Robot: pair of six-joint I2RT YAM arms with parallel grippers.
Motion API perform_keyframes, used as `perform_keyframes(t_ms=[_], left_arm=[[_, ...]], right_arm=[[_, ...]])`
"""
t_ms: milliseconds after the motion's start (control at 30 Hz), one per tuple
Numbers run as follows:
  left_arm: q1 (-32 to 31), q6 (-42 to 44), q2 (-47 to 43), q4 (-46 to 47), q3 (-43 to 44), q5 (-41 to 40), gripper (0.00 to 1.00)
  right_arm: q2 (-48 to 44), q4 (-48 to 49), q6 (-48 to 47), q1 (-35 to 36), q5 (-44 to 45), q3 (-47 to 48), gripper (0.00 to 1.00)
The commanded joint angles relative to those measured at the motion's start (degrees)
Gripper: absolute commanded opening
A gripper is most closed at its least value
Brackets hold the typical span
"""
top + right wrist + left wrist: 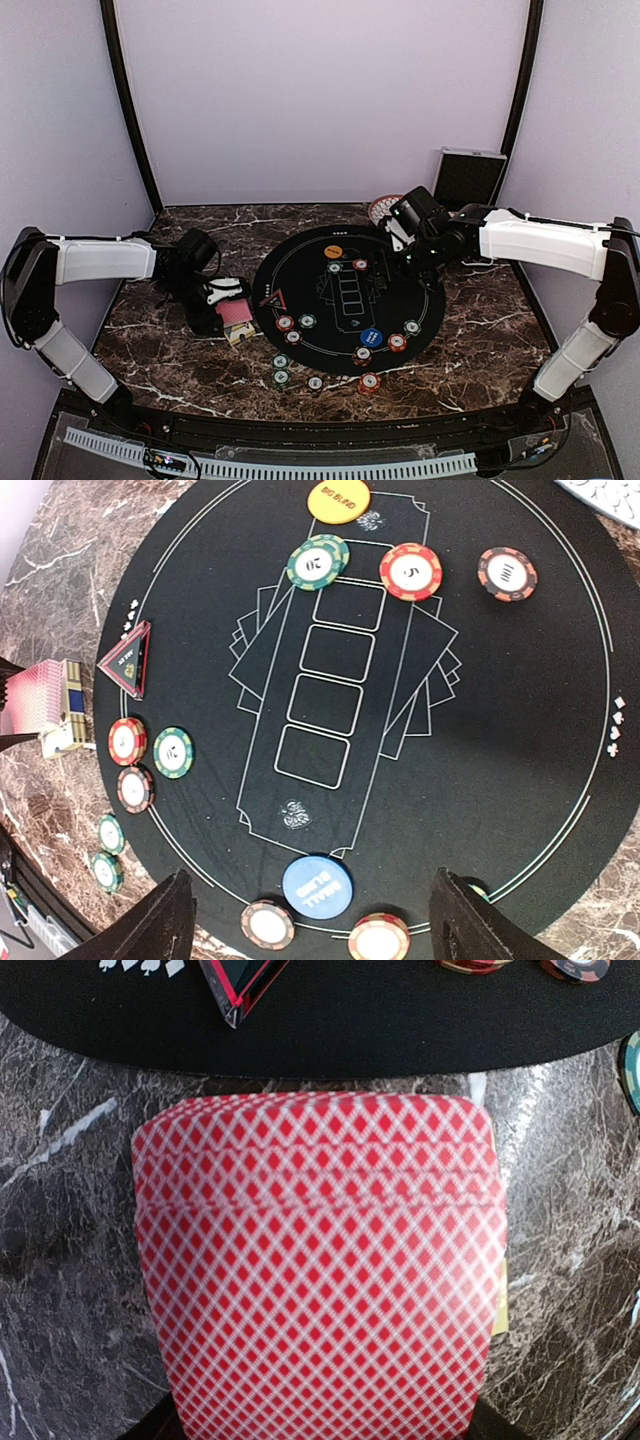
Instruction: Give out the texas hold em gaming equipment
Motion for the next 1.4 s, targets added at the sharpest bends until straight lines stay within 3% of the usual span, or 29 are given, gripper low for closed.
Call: perform_keyframes(t_ms=[0,200,400,667,967,1367], left_arm=[[-0.3,-0.4,-2.8,-2.8,2.7,2.2,0.0],[-0.3,-1.0,-3.7,-7.3,6.4,4.5,0.0],[-0.4,-1.2,-4.9,-10.7,9.7,6.1,0.0],[-1.3,-0.6,-4.8,-14.4,14.1,7.3,0.0],[-3.6,1.0,-3.5,-17.1,18.5,7.9,0.0],[-4.9,2.0,-2.9,-17.8,21.8,8.7,0.0]], right_arm=[[0.4,2.9,0.7,0.5,-2.3,0.7,0.8],[2.3,7.0,2.9,0.5,-10.3,1.5,0.84],[7.0,18.0,8.8,0.5,-23.4,1.9,0.92],[15.8,32.0,18.0,1.9,-36.9,6.2,0.94],[23.7,43.2,25.8,4.1,-43.1,10.0,0.94],[27.7,52.6,32.1,5.1,-47.8,10.8,0.92]])
